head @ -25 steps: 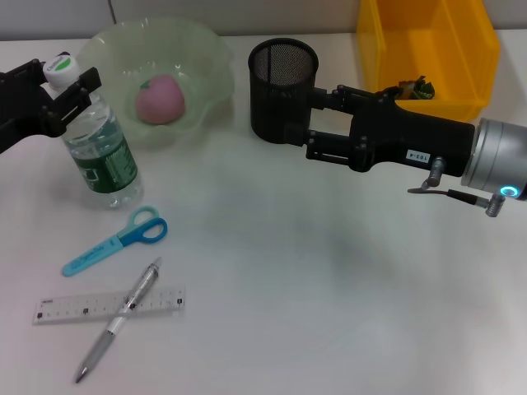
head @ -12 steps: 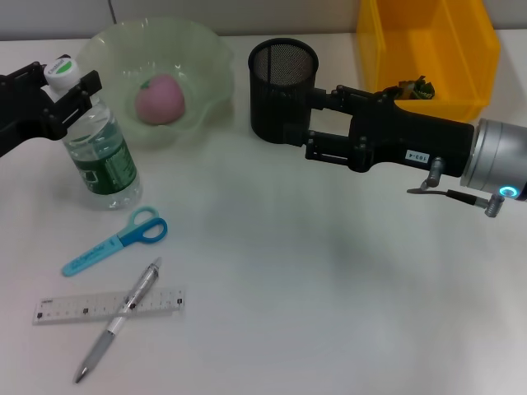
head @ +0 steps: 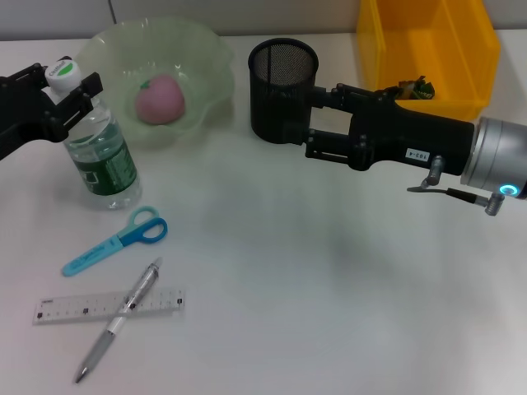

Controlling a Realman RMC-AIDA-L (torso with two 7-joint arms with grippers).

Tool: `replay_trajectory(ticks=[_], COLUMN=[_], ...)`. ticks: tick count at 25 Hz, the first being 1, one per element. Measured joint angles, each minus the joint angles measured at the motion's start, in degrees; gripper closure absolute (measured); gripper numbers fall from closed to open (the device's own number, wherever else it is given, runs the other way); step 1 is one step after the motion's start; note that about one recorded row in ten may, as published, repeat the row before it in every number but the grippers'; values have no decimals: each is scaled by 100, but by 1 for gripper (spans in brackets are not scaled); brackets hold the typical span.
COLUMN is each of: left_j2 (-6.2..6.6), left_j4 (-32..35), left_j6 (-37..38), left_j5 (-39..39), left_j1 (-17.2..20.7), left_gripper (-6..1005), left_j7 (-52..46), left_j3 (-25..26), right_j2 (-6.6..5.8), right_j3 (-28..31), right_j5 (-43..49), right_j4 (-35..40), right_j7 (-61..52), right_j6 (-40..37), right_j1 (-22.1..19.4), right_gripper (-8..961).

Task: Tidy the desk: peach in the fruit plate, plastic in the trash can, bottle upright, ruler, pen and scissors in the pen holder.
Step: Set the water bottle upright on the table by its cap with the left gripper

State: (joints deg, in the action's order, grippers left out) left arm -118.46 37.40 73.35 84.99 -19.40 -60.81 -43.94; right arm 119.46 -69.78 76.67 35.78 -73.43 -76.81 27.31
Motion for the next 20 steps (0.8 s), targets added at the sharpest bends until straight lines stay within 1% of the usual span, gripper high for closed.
replay_trajectory(ticks=[4,20], left_j2=[10,-1], left_j4=[-91,-102], left_j6=[-8,-20], left_j5=[-9,-8], left_j1=[-46,-47], left_gripper=[554,555], left_j7=[3,-5], left_j3=[-1,28], right_j2=[-5,-11], right_j3=[0,0], right_j5=[-97,-118], right_j4=[-8,-10], right_j7=[0,0], right_j6=[0,0], right_j1=[22,29], right_gripper=[211,211])
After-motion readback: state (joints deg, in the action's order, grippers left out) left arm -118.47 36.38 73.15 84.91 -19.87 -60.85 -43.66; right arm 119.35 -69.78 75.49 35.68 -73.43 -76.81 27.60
